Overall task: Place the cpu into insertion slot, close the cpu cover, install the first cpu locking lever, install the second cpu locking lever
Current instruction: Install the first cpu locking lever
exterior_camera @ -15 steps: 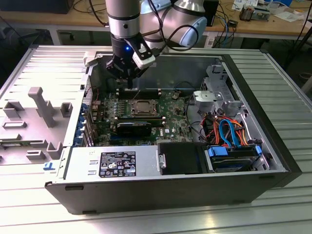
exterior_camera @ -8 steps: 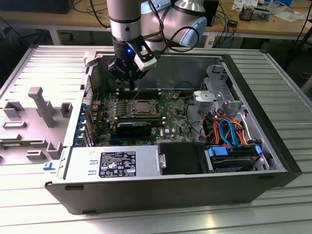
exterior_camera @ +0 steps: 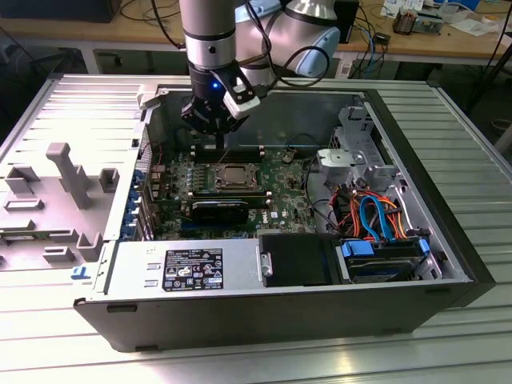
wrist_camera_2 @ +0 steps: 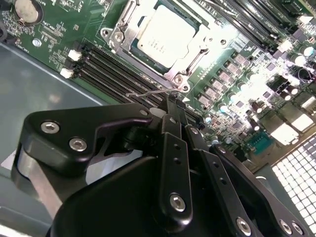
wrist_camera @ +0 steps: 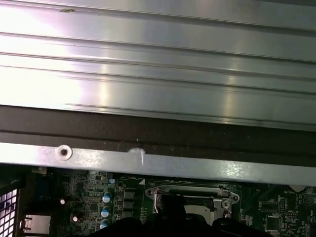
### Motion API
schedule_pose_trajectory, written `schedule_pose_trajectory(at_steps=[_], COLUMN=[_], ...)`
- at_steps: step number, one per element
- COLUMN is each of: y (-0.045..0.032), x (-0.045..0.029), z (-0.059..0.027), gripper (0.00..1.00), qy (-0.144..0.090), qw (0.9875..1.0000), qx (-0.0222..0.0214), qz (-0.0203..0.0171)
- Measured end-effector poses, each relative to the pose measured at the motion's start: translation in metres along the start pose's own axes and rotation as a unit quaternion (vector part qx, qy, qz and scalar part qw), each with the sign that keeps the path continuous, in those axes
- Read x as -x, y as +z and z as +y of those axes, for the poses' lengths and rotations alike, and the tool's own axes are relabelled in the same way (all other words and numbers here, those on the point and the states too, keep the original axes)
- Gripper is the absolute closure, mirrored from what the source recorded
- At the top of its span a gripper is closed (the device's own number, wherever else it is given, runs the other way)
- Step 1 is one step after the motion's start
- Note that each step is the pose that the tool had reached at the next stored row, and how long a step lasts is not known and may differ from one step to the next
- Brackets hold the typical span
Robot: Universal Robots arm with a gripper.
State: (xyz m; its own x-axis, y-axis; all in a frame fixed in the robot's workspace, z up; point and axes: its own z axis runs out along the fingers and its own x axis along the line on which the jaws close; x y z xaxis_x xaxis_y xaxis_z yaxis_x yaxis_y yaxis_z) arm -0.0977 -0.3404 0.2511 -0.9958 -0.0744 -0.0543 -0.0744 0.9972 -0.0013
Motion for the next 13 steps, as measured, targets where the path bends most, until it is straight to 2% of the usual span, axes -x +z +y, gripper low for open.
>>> schedule_pose_trajectory(at_steps=[3, 7, 13], y=[0.0013, 0.0038, 0.0115], x=[0.0012, 0.0036, 0.0128], z=[0.0000, 0.0005, 0.0007], gripper=[0.89, 0.89, 0.89], qy=[0.033, 0.037, 0.038], qw=[0.9995, 0.9993, 0.9993], qx=[-0.0020, -0.0022, -0.0023], qz=[0.0001, 0.0001, 0.0001])
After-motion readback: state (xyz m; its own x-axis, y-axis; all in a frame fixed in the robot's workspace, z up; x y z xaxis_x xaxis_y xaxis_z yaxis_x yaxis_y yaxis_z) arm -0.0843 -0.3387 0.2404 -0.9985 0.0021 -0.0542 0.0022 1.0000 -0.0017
